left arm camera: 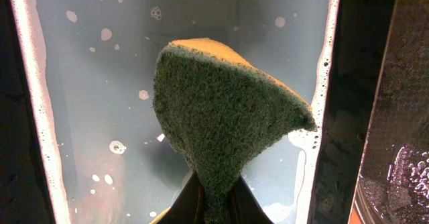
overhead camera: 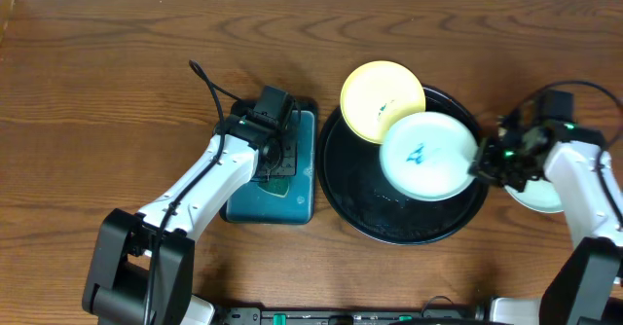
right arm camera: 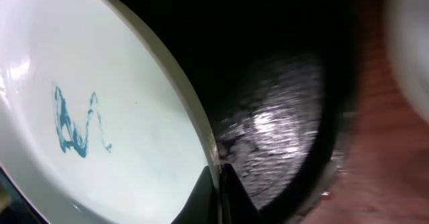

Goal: Clean dirty plates on tray and stack at the side
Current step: 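Drag the blue-marked mint plate toward the near side of the black tray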

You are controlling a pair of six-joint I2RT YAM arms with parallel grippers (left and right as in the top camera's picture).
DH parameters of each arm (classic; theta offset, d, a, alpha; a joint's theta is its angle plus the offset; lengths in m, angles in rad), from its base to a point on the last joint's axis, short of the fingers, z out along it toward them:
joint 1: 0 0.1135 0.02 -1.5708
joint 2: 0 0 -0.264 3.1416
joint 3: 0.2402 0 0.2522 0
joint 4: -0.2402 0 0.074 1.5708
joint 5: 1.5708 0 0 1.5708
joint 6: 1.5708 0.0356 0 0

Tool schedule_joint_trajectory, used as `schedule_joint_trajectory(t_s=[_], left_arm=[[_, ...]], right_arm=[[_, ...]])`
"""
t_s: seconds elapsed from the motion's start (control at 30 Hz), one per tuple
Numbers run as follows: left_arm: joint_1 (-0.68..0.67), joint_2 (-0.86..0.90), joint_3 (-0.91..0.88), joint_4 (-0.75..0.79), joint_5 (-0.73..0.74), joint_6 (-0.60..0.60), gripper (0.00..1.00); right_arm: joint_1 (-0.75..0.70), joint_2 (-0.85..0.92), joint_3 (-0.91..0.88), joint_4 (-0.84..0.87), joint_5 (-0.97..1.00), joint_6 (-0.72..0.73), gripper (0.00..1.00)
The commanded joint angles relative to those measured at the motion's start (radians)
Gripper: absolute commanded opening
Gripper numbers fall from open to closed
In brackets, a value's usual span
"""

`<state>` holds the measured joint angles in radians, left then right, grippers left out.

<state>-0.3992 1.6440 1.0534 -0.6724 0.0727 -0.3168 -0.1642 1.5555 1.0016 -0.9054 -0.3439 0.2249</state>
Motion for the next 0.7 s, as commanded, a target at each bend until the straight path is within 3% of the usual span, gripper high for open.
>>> schedule_joint_trajectory(t_s=[0.0,0.37,0.67], left_arm=[[0.004,0.002,-0.006,0.001,-0.001,0.001,0.08],[0.004,0.002,-0.006,0.001,-0.001,0.002,0.08],[0.004,0.002,-0.006,0.001,-0.001,0.002,0.08]], right_arm=[[0.07,-0.005,-0.034,0.009,-0.018,-0.017,0.01],[0.219,-0.005,-0.21,0.268,0.072,0.116,0.01],[0.283,-0.005,-0.263,0.299,0.085,0.167,0.01]])
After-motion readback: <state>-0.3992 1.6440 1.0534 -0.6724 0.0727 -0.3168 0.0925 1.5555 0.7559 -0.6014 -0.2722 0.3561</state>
